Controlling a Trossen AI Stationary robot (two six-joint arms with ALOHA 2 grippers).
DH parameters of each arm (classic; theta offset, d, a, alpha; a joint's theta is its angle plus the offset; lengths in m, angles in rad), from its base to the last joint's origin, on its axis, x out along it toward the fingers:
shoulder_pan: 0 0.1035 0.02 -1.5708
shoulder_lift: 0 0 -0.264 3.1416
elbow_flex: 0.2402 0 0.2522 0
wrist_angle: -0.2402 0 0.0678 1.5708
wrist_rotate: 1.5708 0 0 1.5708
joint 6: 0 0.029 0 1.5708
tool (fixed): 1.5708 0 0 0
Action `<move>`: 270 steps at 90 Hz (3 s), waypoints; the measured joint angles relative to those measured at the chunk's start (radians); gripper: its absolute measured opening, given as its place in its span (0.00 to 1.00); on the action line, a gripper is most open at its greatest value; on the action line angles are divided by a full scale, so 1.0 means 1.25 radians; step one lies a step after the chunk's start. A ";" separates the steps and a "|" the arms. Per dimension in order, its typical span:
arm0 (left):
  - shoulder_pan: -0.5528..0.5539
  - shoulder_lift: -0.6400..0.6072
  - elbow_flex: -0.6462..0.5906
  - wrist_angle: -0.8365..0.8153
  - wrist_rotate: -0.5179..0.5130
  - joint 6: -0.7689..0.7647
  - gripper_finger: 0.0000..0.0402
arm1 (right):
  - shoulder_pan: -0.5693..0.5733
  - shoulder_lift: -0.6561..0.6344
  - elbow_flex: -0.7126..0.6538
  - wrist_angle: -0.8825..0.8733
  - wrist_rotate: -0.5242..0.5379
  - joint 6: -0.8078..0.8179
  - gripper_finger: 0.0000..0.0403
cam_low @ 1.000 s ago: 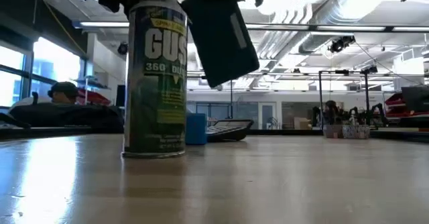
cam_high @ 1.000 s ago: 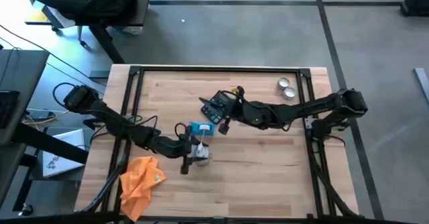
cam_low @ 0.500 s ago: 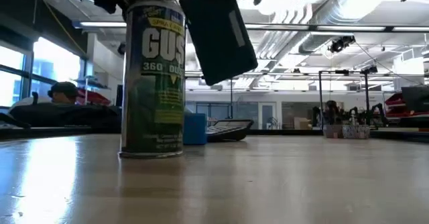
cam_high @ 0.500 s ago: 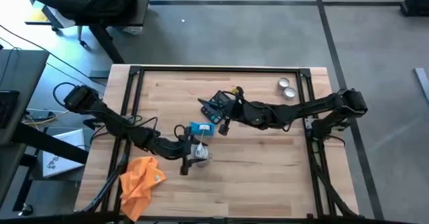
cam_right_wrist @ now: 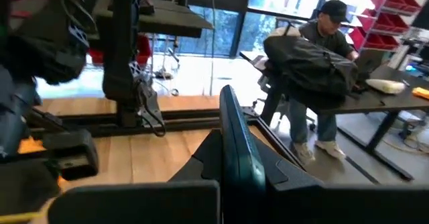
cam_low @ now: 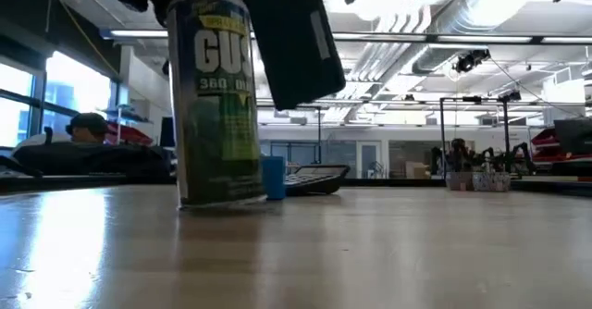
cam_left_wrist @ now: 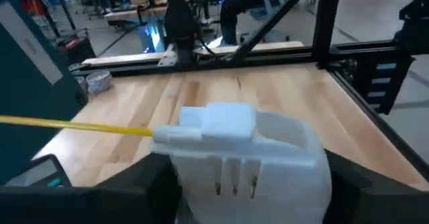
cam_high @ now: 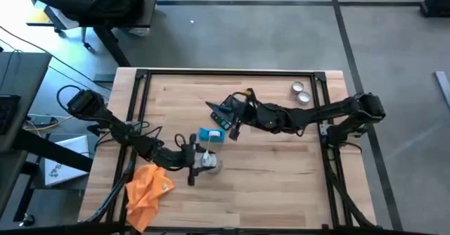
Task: Apply microfiber cloth
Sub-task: Spray the cellphone using the white spray bottle
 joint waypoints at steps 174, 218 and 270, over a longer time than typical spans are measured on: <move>0.046 0.032 -0.001 0.031 0.199 -0.033 0.69 | -0.175 0.055 0.001 0.145 -0.530 0.211 0.00; 0.047 0.030 0.000 0.034 0.220 -0.030 0.46 | -0.174 0.055 0.001 0.291 -0.529 0.262 0.00; 0.047 0.031 -0.001 0.020 0.227 -0.034 0.59 | -0.169 0.102 0.001 0.324 -0.527 0.252 0.00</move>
